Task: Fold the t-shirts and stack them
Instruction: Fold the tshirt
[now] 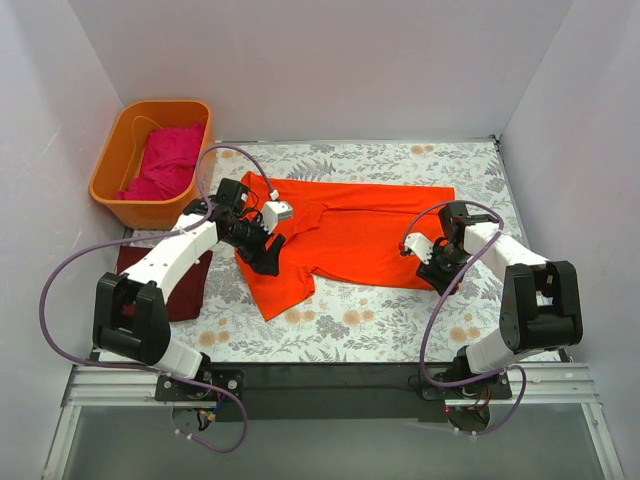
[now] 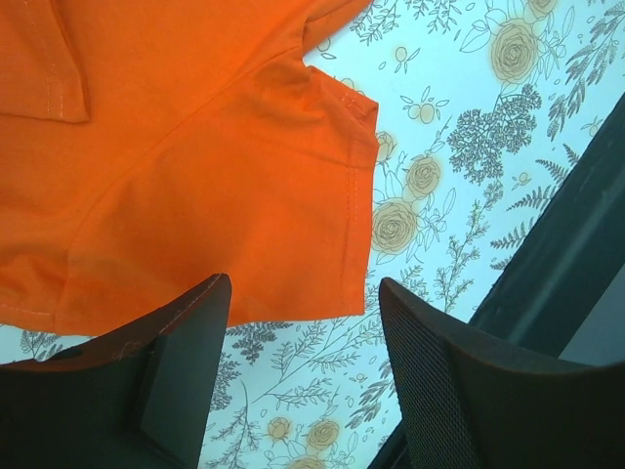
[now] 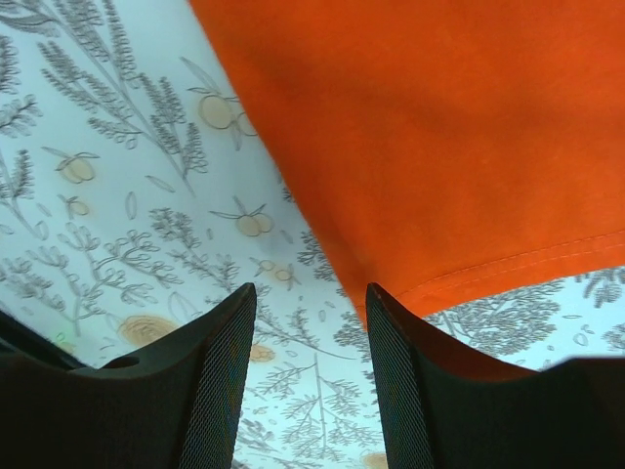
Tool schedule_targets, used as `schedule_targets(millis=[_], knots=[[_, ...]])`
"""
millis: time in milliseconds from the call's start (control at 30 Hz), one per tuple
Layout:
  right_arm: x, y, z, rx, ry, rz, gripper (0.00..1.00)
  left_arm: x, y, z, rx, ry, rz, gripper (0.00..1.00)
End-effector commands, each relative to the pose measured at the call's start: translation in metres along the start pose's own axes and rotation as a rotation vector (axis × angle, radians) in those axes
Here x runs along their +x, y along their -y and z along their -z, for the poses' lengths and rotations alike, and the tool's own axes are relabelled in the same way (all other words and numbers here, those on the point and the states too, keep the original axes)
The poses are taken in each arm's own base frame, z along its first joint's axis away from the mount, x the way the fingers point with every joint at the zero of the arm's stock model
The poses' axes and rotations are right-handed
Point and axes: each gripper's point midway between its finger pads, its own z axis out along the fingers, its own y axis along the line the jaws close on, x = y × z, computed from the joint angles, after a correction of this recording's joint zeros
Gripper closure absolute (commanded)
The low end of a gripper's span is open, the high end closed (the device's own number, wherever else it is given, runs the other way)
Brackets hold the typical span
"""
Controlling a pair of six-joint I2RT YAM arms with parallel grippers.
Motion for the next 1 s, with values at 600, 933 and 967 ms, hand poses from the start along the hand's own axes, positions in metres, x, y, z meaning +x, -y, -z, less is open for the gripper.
schedule_targets(millis=[600,933,967], knots=[[0.021,0.022,-0.017,0.155,-0.073,0.101,0.63,0.036,-0.021,-0.023,-0.224,-0.080,-0.196,0.41],[0.022,0.032,-0.019,0.192,-0.092,0.089,0.99,0.038,-0.038,-0.019,-0.304,-0.111,-0.334,0.55],[0.021,0.033,-0.019,0.195,-0.090,0.088,0.99,0.042,-0.039,-0.020,-0.305,-0.122,-0.342,0.56]])
